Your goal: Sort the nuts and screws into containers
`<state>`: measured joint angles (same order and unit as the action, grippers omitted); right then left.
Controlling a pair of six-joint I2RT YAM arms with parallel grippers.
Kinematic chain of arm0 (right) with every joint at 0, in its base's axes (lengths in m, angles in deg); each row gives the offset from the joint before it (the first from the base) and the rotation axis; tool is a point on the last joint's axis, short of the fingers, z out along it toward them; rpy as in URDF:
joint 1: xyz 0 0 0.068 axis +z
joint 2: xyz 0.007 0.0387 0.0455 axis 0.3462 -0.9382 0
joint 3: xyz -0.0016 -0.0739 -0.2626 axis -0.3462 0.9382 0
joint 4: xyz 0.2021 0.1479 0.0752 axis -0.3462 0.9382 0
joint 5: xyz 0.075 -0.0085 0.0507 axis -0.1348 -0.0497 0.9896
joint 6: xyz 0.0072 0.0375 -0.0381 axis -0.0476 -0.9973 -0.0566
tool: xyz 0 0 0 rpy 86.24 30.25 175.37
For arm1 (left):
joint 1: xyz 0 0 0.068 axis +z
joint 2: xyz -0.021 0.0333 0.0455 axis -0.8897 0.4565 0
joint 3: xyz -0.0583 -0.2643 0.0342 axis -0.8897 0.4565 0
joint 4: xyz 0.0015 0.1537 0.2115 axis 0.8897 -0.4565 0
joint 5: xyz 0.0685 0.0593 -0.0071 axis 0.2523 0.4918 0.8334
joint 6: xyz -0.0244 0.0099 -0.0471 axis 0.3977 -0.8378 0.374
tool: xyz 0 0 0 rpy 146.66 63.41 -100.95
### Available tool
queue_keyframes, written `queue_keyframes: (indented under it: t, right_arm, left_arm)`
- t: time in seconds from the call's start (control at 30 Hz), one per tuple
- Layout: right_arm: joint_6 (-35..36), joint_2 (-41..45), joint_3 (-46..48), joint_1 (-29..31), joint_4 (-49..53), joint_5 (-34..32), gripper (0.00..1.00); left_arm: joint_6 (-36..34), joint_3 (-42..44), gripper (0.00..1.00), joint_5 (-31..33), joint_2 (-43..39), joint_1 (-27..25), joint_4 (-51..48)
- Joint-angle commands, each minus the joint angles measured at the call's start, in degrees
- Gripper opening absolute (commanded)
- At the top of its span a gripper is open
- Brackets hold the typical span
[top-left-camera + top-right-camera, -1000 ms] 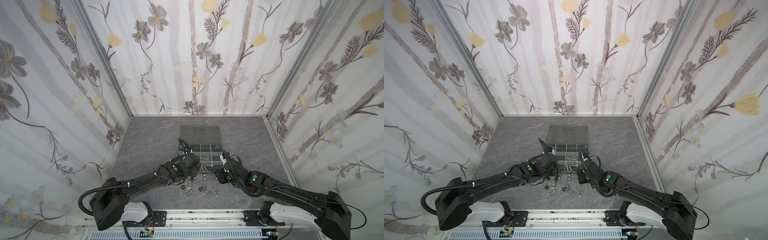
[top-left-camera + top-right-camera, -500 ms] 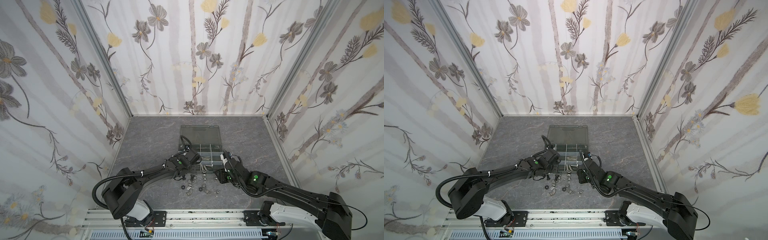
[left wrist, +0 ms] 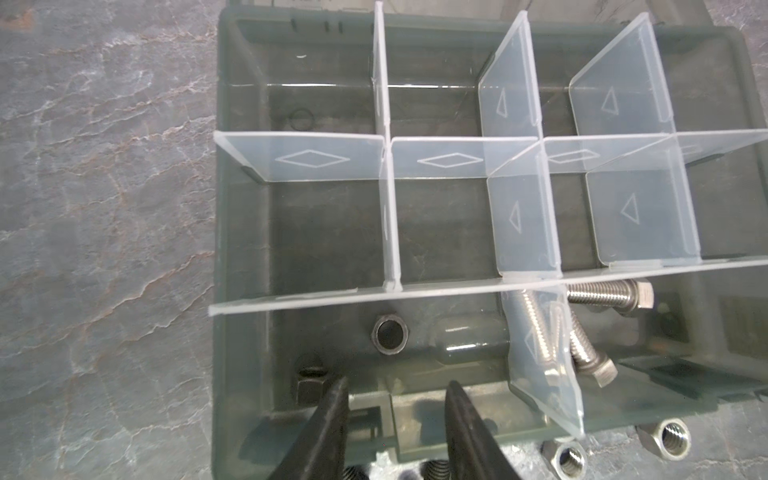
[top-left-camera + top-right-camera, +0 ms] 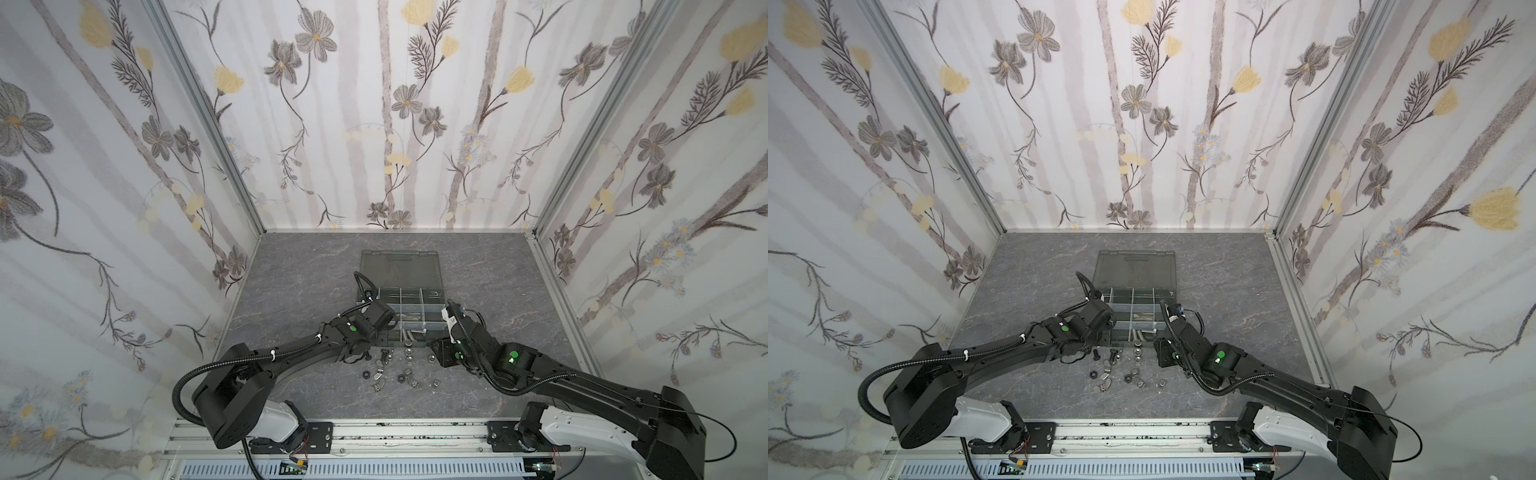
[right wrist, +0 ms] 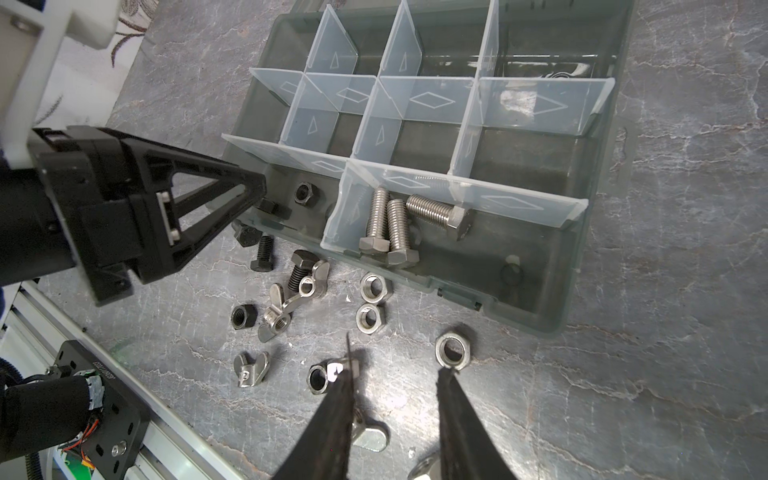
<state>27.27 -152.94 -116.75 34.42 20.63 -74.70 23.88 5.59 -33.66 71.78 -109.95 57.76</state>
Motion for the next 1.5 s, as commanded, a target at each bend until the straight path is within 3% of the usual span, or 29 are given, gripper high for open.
queue_keyframes:
  t: [0.0, 0.3, 0.8, 1.47]
  right_arm:
    - [0.18, -1.04, -0.63, -0.01, -0.31, 0.11, 0.35]
    - [2.96, -11.97, -9.17, 4.01, -0.4, 2.28, 0.35]
    - [4.76, -34.13, -24.58, 13.75, -0.77, 6.78, 0.35]
    - [6.81, -47.49, -33.33, 16.94, 1.9, 5.97, 0.35]
  left_arm:
    - [1.78, 2.57, 0.42, 1.27, -3.69, 0.35, 0.24]
    - [5.38, 11.73, 0.44, 2.27, -18.57, 1.4, 0.23]
    - [9.92, 22.13, 0.46, -0.47, -32.12, 6.76, 0.22]
    - [14.78, 28.27, 0.51, -0.55, -41.69, 10.73, 0.07]
